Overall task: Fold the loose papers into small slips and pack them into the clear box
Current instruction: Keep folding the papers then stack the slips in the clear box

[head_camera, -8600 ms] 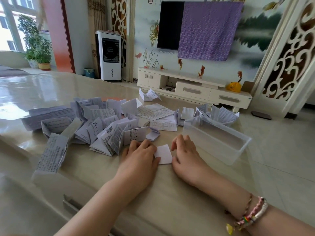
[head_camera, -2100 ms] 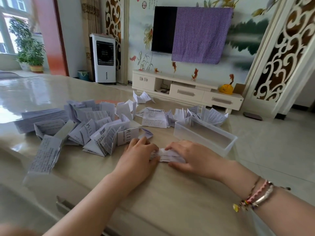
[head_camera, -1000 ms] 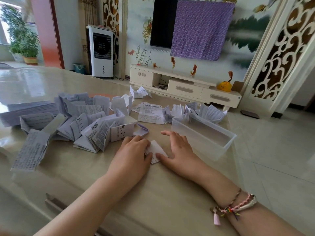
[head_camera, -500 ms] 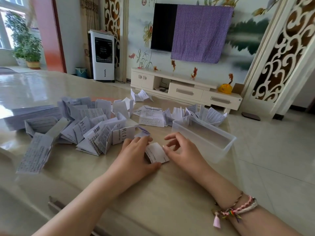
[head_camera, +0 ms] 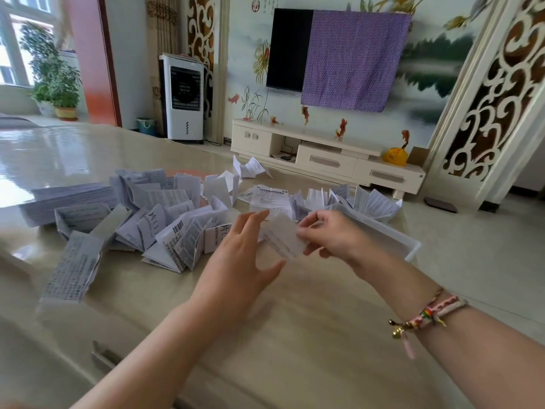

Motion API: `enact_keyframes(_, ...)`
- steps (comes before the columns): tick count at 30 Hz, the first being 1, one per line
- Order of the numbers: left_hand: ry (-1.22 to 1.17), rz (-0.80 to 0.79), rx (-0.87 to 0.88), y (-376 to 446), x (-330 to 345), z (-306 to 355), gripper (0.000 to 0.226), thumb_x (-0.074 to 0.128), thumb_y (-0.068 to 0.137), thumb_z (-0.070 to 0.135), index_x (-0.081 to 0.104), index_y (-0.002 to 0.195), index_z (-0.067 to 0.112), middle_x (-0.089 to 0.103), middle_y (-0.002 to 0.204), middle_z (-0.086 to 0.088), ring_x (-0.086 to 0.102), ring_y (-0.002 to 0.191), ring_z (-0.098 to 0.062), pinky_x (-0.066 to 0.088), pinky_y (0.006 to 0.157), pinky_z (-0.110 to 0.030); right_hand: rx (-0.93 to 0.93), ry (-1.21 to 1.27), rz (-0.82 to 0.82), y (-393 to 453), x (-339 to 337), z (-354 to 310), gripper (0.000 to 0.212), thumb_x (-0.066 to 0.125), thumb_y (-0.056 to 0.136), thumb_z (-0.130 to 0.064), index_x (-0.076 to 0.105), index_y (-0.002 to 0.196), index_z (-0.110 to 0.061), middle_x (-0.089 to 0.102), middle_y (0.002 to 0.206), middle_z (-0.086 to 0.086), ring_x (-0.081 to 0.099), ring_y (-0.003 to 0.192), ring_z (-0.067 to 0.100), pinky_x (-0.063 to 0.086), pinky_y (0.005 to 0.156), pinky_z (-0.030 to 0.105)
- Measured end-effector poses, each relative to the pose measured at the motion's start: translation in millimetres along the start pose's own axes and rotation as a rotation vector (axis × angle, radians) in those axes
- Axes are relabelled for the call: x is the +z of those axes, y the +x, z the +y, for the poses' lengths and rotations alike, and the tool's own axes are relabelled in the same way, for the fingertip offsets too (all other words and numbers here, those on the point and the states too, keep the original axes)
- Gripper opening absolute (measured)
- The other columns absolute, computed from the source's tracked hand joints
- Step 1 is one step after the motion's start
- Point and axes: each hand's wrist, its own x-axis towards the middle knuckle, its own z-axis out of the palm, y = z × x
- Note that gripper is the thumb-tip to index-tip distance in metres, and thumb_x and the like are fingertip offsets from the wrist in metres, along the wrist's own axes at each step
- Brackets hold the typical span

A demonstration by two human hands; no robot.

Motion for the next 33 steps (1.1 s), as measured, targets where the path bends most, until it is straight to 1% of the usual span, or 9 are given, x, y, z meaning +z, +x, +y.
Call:
enact_keyframes(4,-0.014,0.017,-0.129,7,-5,-6,0.038,0.062,0.088,0.033,0.051,0.124,0.028,0.050,0.125,0.012,0.054,0.109,-0.011,0.046,0.092,-0.034,-0.095,-0.232,0.250,38,-2,-10,0.008,0.052,0.093,-0.006,0.053,0.095,-0.013,0.068,0.093,0.010,0.064,0.059,0.009,0.040,0.045,0.019)
enact_keyframes(7,-0.037,0.008,-0.239,13,-8,-14,0.020,0.059,0.089,0.029,0.058,0.109,0.026,0.057,0.110,0.012,0.057,0.103,-0.012,0.049,0.091,-0.037,-0.003,-0.190,0.137,69,9,-15,0.016,0.045,0.093,-0.002,0.048,0.087,-0.017,0.064,0.094,0.008,0.069,0.065,0.016,0.039,0.045,0.023)
enact_keyframes(10,-0.068,0.009,-0.309,18,-5,-21,0.020,0.060,0.088,0.027,0.062,0.108,0.023,0.064,0.102,0.009,0.061,0.094,-0.013,0.051,0.088,-0.036,0.038,-0.262,0.003,93,25,-21,0.019,0.037,0.095,-0.001,0.051,0.091,-0.014,0.067,0.096,0.011,0.073,0.081,0.025,0.036,0.045,0.022)
enact_keyframes(14,-0.057,0.003,-0.338,21,0,-24,0.021,0.059,0.087,0.028,0.061,0.108,0.025,0.062,0.099,0.011,0.061,0.094,-0.011,0.050,0.088,-0.035,-0.018,-0.400,-0.028,119,43,-27,0.033,0.034,0.090,0.010,0.055,0.074,-0.011,0.067,0.099,0.016,0.071,0.086,0.032,0.042,0.042,0.021)
enact_keyframes(16,-0.036,-0.003,-0.343,23,2,-27,0.021,0.058,0.088,0.029,0.061,0.109,0.025,0.062,0.101,0.010,0.060,0.096,-0.011,0.050,0.088,-0.033,-0.067,-0.495,-0.004,133,52,-28,0.027,0.040,0.087,0.009,0.064,0.082,-0.003,0.067,0.101,0.017,0.067,0.089,0.032,0.054,0.060,0.028)
enact_keyframes(18,-0.024,0.001,-0.336,25,4,-31,0.022,0.057,0.088,0.028,0.061,0.108,0.023,0.062,0.100,0.009,0.059,0.096,-0.012,0.049,0.087,-0.032,-0.095,-0.632,0.021,147,59,-25,0.026,0.046,0.087,0.005,0.067,0.099,-0.003,0.066,0.106,0.017,0.061,0.091,0.027,0.049,0.072,0.030)
enact_keyframes(22,-0.019,0.003,-0.348,27,6,-32,0.021,0.056,0.089,0.028,0.060,0.108,0.022,0.061,0.098,0.009,0.057,0.095,-0.011,0.049,0.086,-0.031,-0.048,-0.786,-0.023,168,66,-20,0.039,0.055,0.089,-0.016,0.051,0.128,-0.012,0.055,0.128,0.011,0.050,0.118,0.029,0.046,0.095,0.035)
enact_keyframes(26,-0.023,0.009,-0.356,29,6,-32,0.020,0.055,0.089,0.029,0.060,0.107,0.022,0.061,0.100,0.008,0.057,0.098,-0.012,0.049,0.087,-0.031,0.003,-0.800,-0.193,171,62,-25,0.067,0.065,0.087,-0.029,0.032,0.143,-0.009,0.048,0.137,0.012,0.049,0.122,0.027,0.042,0.090,0.031)
enact_keyframes(33,-0.047,0.040,-0.351,27,8,-31,0.018,0.056,0.089,0.025,0.062,0.105,0.020,0.063,0.099,0.008,0.058,0.096,-0.012,0.050,0.086,-0.032,-0.128,-0.752,-0.018,163,71,-20,0.050,0.062,0.087,-0.016,0.042,0.132,-0.011,0.056,0.123,0.011,0.055,0.111,0.026,0.046,0.087,0.035)
